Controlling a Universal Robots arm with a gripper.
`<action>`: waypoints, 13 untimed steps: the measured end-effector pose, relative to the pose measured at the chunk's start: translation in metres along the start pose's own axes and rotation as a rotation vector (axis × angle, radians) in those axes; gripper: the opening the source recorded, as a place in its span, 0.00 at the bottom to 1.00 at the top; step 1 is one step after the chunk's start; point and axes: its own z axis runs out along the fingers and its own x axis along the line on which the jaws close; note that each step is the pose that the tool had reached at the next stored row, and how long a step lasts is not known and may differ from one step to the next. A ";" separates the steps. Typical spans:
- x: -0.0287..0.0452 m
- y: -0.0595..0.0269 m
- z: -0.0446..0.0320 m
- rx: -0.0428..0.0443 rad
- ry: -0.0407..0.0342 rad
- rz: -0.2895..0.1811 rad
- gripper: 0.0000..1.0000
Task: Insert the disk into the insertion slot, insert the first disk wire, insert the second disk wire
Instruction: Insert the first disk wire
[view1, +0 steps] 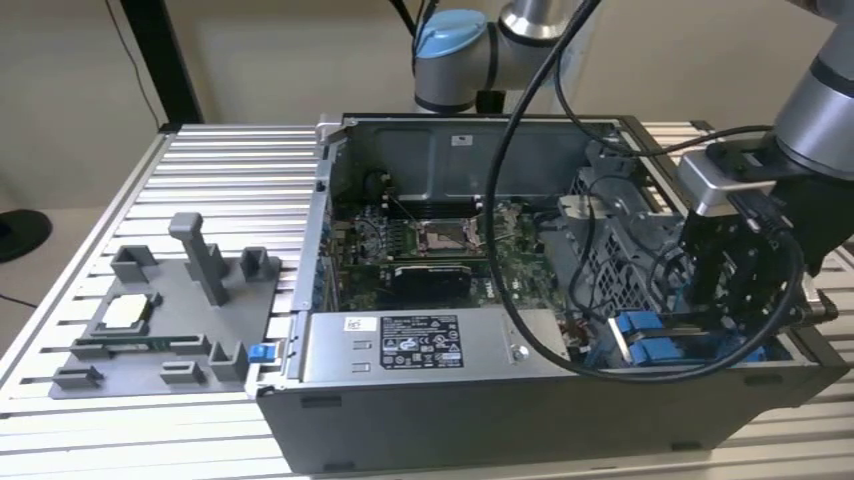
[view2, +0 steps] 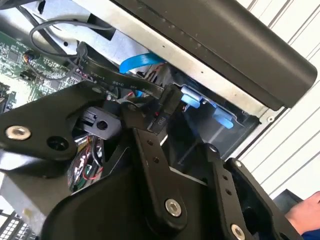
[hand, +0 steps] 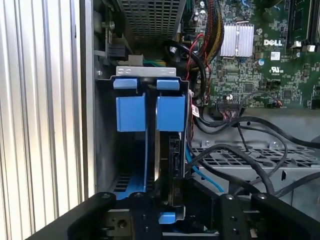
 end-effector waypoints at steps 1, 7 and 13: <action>0.0000 -0.0001 -0.0008 -0.0002 -0.0005 0.000 1.00; -0.0004 -0.0007 -0.0173 -0.0044 0.0001 0.000 1.00; -0.0008 -0.0014 -0.0392 -0.0079 0.0002 0.000 1.00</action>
